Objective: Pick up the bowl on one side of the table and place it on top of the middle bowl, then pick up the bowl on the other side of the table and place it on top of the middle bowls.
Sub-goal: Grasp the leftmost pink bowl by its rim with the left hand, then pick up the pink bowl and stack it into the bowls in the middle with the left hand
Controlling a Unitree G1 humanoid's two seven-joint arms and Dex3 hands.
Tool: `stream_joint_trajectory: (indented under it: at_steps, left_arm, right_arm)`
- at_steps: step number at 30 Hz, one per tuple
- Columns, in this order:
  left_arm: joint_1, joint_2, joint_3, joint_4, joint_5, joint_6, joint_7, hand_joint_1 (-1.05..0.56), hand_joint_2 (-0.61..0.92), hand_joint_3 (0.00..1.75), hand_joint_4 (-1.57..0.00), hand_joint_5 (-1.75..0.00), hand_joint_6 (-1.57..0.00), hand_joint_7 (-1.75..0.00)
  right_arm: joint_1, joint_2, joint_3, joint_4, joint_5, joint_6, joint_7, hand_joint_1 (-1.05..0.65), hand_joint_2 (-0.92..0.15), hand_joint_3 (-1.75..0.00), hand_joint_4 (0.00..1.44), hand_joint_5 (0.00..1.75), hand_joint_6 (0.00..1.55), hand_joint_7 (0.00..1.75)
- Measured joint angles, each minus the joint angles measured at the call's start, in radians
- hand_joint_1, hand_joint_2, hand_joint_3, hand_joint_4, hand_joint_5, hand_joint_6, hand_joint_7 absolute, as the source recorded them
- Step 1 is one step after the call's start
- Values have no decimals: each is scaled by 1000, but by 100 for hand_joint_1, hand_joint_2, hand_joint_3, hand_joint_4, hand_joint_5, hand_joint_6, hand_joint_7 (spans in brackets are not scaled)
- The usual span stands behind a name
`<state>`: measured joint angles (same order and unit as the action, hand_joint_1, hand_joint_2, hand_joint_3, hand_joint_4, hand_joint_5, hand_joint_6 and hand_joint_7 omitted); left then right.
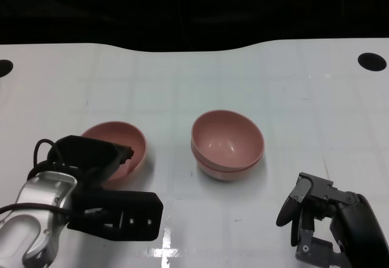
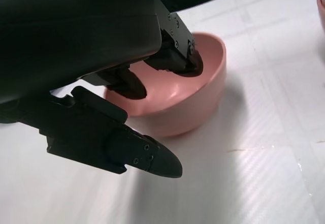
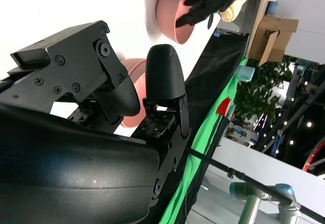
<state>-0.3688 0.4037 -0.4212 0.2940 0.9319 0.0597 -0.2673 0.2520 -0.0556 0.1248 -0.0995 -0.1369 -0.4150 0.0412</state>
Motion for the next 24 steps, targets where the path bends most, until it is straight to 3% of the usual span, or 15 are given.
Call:
stream_joint_trajectory:
  at_steps: [1, 4, 5, 6, 7, 8, 10, 13, 14, 16, 17, 24]
  left_arm:
    - [-13, -10, -2, 45, -23, -25, 15, -32, 92, 13, -78, -133, -100, -13]
    - [-50, -17, -4, 122, -63, -73, 70, -30, 92, 14, -77, -149, -109, -14]
    - [-58, -17, -4, 135, -71, -85, 90, -27, 92, 20, -77, -164, -105, -52]
    - [-61, -16, -5, 147, -74, -100, 116, -26, 92, 22, -77, -169, -97, -77]
    - [-61, -16, -7, 157, -76, -115, 141, -26, 92, 23, -77, -172, -93, -90]
    - [-61, -16, -7, 164, -79, -127, 173, -25, 89, 40, -82, -173, -77, -133]
    - [-59, -16, -6, 165, -86, -147, 223, -25, 87, 49, -84, -174, -67, -159]
    - [-54, -16, -8, 168, -99, -160, 251, -25, 86, 53, -85, -175, -63, -167]
    - [-49, -15, -8, 167, -98, -161, 269, -23, 73, 70, -89, -175, -62, -172]
    - [-31, -14, -2, 132, -93, -167, 346, -23, 63, 91, -91, -175, -60, -172]
    - [-27, -13, 0, 111, -93, -177, 377, -24, 59, 101, -90, -175, -65, -163]
    - [-28, -3, 21, 14, -93, -193, 425, -25, 48, 106, -88, -175, -71, -153]
  right_arm:
    - [0, 0, 0, 0, -2, -1, 0, -5, -28, -158, 94, 175, 84, 152]
    - [-1, 0, -2, 1, -4, -3, 0, -5, -27, -159, 93, 175, 84, 152]
    - [-1, 0, -2, 1, -4, -3, 0, -5, -27, -159, 93, 175, 84, 152]
    - [-1, 0, -2, 1, -4, -3, 0, -5, -27, -159, 93, 175, 84, 152]
    - [-1, 0, -2, 1, -4, -3, 0, -5, -27, -159, 93, 175, 84, 152]
    - [-1, 0, -2, 1, -4, -3, -1, -5, -27, -159, 93, 175, 84, 151]
    - [-1, 0, -2, 1, -4, -3, -1, -5, -27, -159, 93, 175, 84, 151]
    - [-1, 0, -2, 1, -4, -3, -1, -5, -27, -159, 94, 175, 84, 151]
    - [-1, 0, -2, 1, -4, -4, 0, -5, -27, -159, 94, 175, 84, 151]
    - [0, 0, -3, 3, -4, -17, -1, -5, -27, -159, 94, 175, 84, 151]
    - [0, 0, -3, 4, -4, -20, -1, -5, -27, -159, 93, 175, 84, 151]
    - [-2, 0, -5, 11, -4, -27, -1, -5, -26, -159, 94, 175, 84, 151]
